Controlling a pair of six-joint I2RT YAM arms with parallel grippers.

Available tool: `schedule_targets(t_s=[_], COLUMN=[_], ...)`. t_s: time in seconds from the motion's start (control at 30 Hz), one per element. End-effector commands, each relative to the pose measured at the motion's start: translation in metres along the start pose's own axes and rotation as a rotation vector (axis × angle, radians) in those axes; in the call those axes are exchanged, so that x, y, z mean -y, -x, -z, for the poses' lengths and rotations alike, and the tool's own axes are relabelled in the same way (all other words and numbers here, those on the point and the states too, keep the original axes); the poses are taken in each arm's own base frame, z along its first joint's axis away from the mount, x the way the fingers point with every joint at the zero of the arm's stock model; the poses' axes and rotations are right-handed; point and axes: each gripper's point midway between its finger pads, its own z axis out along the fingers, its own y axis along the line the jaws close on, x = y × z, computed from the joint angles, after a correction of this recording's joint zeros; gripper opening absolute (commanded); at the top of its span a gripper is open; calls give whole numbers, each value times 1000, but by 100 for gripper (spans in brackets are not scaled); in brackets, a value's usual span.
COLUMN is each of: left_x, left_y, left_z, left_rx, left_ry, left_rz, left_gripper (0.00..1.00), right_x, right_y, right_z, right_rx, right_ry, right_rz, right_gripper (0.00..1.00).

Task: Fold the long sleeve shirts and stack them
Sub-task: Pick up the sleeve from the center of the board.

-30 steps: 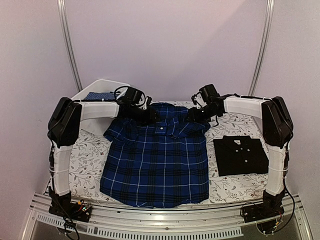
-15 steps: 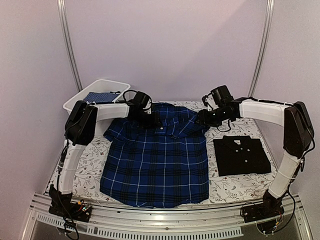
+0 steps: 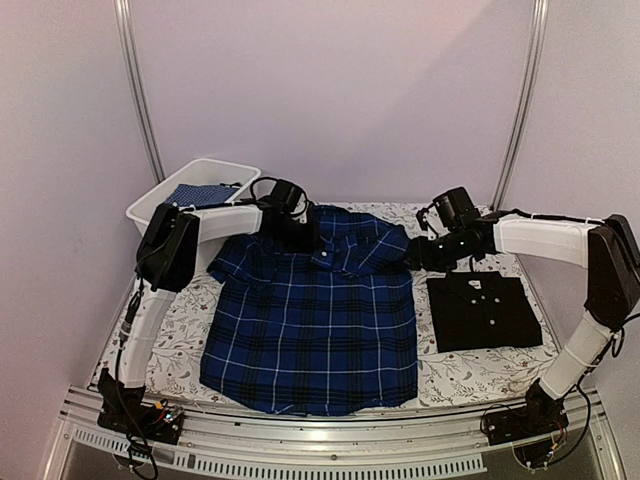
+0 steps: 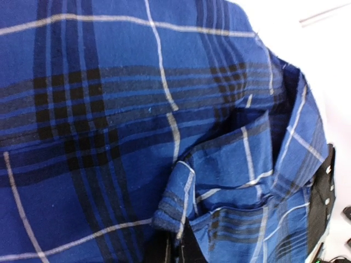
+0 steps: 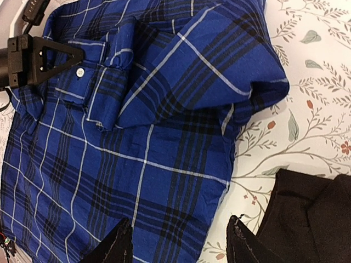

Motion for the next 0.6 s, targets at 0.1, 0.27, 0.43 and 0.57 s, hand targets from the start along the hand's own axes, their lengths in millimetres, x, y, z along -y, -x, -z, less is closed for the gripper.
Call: schedule_targets(t_s=[0.1,0.27,0.43,0.57], left_x=[66,81,94,107], left_y=[76,96,106,117], left_z=[81,107,118,126], left_rx=[225,276,303,337], left_ry=[-99,-133,-173,-206], left_rz=[-95,-128,-155,-175], left_gripper=[0,0,0,0], right_x=[-20,-24,-31,-38], right_y=[-54,-115,-167,-182], right_z=[19,32,40,40], right_rx=[-77,-182,-274,-292], right_ry=[25,10,36,83], right_rz=[5,-63,-131,-198], right_gripper=[59,63,64,63])
